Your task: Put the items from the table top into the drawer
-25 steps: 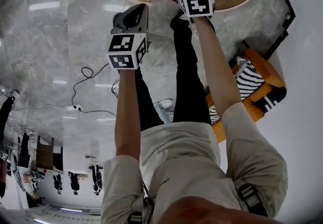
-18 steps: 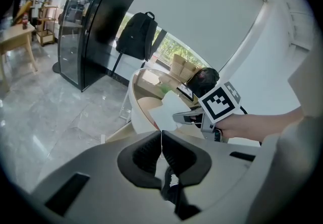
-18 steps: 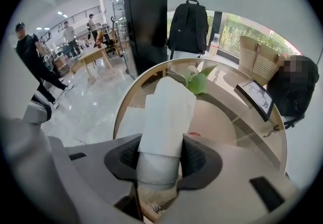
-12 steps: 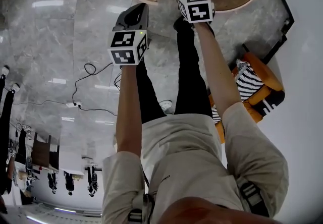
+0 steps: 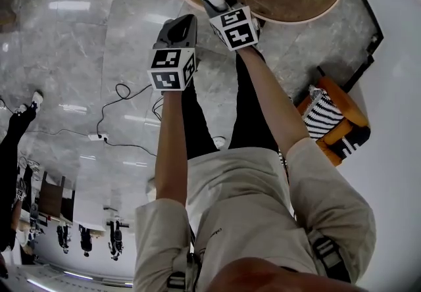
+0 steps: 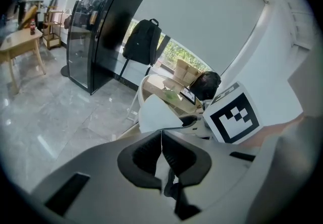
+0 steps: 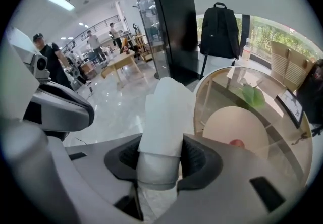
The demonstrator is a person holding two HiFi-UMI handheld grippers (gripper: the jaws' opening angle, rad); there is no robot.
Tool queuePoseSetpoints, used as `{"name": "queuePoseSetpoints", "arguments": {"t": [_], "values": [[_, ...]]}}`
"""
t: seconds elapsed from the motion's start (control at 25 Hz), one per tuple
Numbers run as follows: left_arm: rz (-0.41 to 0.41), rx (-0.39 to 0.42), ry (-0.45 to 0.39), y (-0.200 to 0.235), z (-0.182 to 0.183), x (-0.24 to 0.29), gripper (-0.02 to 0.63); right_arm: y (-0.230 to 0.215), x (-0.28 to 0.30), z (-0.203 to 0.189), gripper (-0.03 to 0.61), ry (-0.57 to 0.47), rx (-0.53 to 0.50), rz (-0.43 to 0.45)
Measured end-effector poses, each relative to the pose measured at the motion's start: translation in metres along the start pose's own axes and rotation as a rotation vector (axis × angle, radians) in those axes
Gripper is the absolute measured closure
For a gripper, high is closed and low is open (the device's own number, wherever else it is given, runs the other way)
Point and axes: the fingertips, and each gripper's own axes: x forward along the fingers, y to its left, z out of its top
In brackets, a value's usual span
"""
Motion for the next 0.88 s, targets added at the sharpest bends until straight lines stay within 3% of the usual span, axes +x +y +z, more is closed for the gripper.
{"name": "queuePoseSetpoints", "arguments": {"t": [0.32, 0.64, 0.88], "values": [[0.044, -0.046, 0.062, 0.061, -0.067, 0.042, 0.592, 0.029, 0.072, -0.050, 0.379, 0.033, 0.017, 0.082], [0.035, -0.079, 0.127, 0.091, -0.148, 0.120, 0.592, -0.010, 0.145, -0.136, 0.379, 0.105, 0.009, 0.056], [0.024, -0.084, 0.119, 0.092, -0.167, 0.154, 0.592, -0.034, 0.183, -0.165, 0.379, 0.116, -0.009, 0.033]]}}
